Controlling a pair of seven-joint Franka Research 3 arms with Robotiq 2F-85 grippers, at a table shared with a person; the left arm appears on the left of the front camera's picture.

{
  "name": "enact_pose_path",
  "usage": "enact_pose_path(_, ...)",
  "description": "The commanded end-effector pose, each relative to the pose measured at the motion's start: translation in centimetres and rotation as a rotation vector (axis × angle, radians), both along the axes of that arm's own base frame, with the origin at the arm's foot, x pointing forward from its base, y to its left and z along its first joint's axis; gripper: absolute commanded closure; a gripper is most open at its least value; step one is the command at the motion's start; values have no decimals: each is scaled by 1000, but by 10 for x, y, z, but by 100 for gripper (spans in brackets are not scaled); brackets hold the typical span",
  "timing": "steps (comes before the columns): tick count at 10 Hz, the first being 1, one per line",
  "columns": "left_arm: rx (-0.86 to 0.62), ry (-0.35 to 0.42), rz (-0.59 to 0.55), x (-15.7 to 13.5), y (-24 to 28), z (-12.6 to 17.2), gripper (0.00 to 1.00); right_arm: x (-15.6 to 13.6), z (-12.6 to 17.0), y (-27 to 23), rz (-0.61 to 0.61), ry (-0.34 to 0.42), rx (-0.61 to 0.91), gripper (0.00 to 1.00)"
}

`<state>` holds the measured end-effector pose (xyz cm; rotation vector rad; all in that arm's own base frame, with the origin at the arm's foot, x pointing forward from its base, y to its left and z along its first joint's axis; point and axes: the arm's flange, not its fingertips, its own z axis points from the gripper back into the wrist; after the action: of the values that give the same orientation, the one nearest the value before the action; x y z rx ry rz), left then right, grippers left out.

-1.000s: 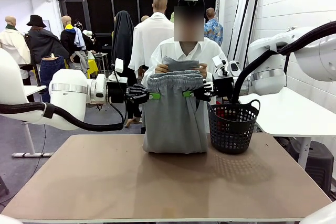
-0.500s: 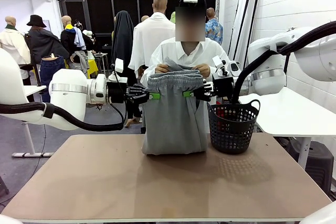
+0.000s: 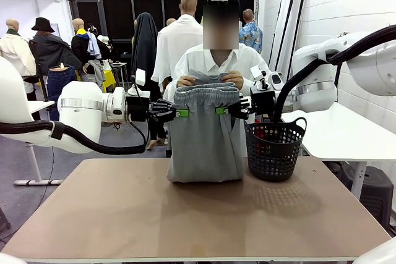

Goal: Fold the training pants.
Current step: Release the ends of the Training pants and then grab the overlapped ends.

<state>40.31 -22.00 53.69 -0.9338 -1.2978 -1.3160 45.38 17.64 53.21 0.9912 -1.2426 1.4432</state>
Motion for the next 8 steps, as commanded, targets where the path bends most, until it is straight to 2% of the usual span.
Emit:
enact_pose_path(1,-22,-20,8,-4,-2,0,100,-1,2,1,12,1,6,100)
enact_pose_path(8,-22,-20,8,-4,-2,0,100,-1,2,1,12,1,6,100)
